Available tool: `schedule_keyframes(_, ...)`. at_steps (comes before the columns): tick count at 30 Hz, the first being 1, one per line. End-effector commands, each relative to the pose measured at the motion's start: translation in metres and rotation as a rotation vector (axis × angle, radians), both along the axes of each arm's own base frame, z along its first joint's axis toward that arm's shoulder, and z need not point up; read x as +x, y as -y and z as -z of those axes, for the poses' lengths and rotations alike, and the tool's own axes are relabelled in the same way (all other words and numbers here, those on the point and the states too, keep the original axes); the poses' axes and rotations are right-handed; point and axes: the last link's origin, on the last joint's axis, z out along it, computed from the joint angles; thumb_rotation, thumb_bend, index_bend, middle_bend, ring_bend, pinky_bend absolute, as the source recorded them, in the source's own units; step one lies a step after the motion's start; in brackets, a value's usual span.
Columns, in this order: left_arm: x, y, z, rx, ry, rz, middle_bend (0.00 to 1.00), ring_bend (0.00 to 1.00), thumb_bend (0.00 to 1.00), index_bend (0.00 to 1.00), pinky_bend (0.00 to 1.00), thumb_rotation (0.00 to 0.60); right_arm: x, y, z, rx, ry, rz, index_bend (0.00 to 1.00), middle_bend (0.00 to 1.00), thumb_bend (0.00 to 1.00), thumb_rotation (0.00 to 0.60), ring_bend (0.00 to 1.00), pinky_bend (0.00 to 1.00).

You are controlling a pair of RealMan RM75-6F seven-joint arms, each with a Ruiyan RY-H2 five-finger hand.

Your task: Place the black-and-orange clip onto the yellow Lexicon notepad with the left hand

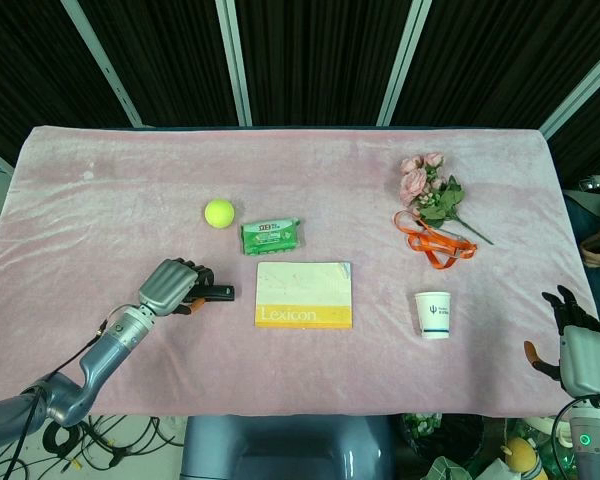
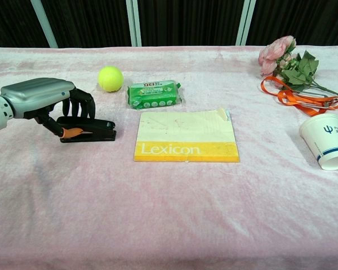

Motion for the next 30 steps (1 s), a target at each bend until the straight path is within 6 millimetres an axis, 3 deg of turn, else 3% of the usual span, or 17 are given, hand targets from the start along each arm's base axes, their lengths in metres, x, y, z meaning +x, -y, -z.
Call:
schedule_keyframes(1, 0.0006, 0.0001, 0.0006, -0.002, -0.006, 0.003, 0.57, 0.42, 0.41, 0.46, 0.44, 0.6, 0.0, 0.0, 0.0, 0.0, 0.0, 0.0, 0.18, 0.06, 0.24, 0.6, 0.19, 0.23)
schedule_keyframes(30, 0.0088, -0.0015, -0.001, 0.01, -0.029, 0.027, 0.57, 0.42, 0.41, 0.46, 0.44, 0.6, 0.0006, 0.0005, 0.0017, 0.005, 0.0, -0.004, 0.18, 0.06, 0.25, 0.6, 0.19, 0.23)
